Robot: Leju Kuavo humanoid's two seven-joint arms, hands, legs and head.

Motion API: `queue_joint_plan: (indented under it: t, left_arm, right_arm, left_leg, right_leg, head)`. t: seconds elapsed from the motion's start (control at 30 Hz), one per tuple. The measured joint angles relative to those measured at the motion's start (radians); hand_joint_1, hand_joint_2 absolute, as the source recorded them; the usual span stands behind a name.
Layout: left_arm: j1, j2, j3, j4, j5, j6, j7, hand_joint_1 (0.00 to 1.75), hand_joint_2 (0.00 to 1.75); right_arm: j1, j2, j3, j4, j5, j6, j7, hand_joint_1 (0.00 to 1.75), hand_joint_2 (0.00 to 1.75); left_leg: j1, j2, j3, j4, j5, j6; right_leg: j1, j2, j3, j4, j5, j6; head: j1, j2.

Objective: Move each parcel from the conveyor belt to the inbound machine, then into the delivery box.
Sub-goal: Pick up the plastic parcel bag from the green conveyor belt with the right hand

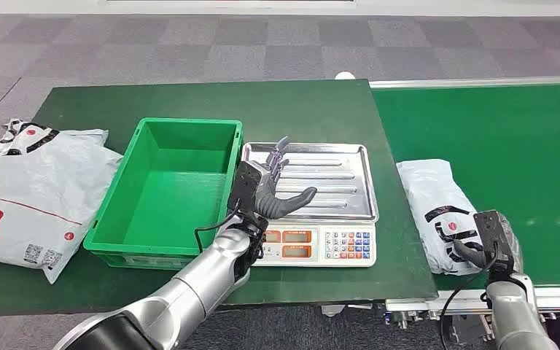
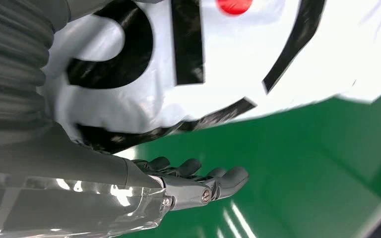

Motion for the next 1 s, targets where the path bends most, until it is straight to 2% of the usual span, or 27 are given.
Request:
queue_joint_plan:
  t: [0.17, 0.5, 0.57, 0.67, 0.77, 0.8, 0.93, 1.0]
  left_arm:
    - [-0.012, -0.001, 0.0, -0.002, 0.01, 0.003, 0.001, 0.0, 1.75]
    - [-0.021, -0.001, 0.0, -0.003, 0.015, 0.003, 0.001, 0.0, 1.75]
    - [-0.022, -0.001, 0.0, -0.003, 0.015, 0.003, 0.001, 0.0, 1.75]
    - [-0.025, -0.001, 0.0, -0.003, 0.015, 0.003, -0.003, 0.0, 1.75]
    - [-0.027, -0.001, 0.0, -0.002, 0.015, -0.004, -0.01, 0.0, 1.75]
    - [-0.028, -0.001, 0.0, -0.002, 0.014, -0.007, -0.013, 0.0, 1.75]
    - [-0.029, -0.001, 0.0, -0.001, -0.014, -0.017, -0.024, 0.0, 1.75]
    - [-0.029, -0.001, 0.0, 0.001, -0.038, -0.023, -0.025, 0.0, 1.75]
  right_arm:
    - [-0.049, -0.011, -0.002, 0.052, -0.016, 0.07, 0.007, 0.0, 1.75]
    - [-0.076, -0.012, -0.003, 0.097, -0.024, 0.078, 0.01, 0.0, 1.75]
    - [-0.079, -0.012, -0.004, 0.101, -0.035, 0.103, 0.012, 0.0, 1.75]
    - [-0.088, -0.012, -0.023, 0.113, -0.102, 0.235, 0.033, 0.0, 1.75]
    - [-0.092, -0.011, -0.057, 0.129, -0.193, 0.439, 0.075, 0.01, 1.75]
    - [-0.092, -0.01, -0.07, 0.135, -0.224, 0.513, 0.087, 0.05, 1.75]
    - [-0.09, 0.002, -0.116, 0.152, -0.329, 0.755, 0.118, 0.48, 1.75]
    - [-0.089, 0.013, -0.122, 0.155, -0.36, 0.826, 0.123, 0.45, 1.75]
  left_leg:
    - [0.0, 0.0, 0.0, 0.0, 0.0, 0.001]
    - [0.0, 0.0, 0.0, 0.0, 0.0, 0.001]
    - [0.0, 0.0, 0.0, 0.0, 0.0, 0.001]
    - [0.0, 0.0, 0.0, 0.0, 0.001, 0.001]
    - [0.0, 0.0, 0.0, 0.0, 0.001, 0.001]
    - [0.0, 0.0, 0.0, 0.0, 0.001, 0.001]
    - [0.0, 0.004, 0.001, 0.0, 0.0, 0.0]
    - [0.001, 0.008, 0.001, 0.0, 0.0, -0.001]
  right_leg:
    - [0.0, 0.0, 0.0, 0.0, 0.001, 0.001]
    - [0.0, 0.0, 0.0, 0.0, 0.001, 0.001]
    - [0.0, 0.0, 0.0, 0.0, 0.001, 0.001]
    - [0.0, 0.0, 0.0, 0.0, 0.001, 0.001]
    - [0.0, 0.0, 0.0, 0.0, 0.001, 0.001]
    - [0.0, 0.0, 0.0, 0.0, 0.001, 0.001]
    - [0.001, 0.004, 0.0, 0.0, 0.001, 0.0]
    - [0.001, 0.007, -0.001, 0.0, 0.002, -0.001]
  head:
    - [0.0, 0.0]
    - [0.0, 0.0]
    - [0.0, 0.0]
    - [0.0, 0.0]
    - [0.0, 0.0]
    - [0.0, 0.0]
    - [0.0, 0.0]
    - [0.0, 0.0]
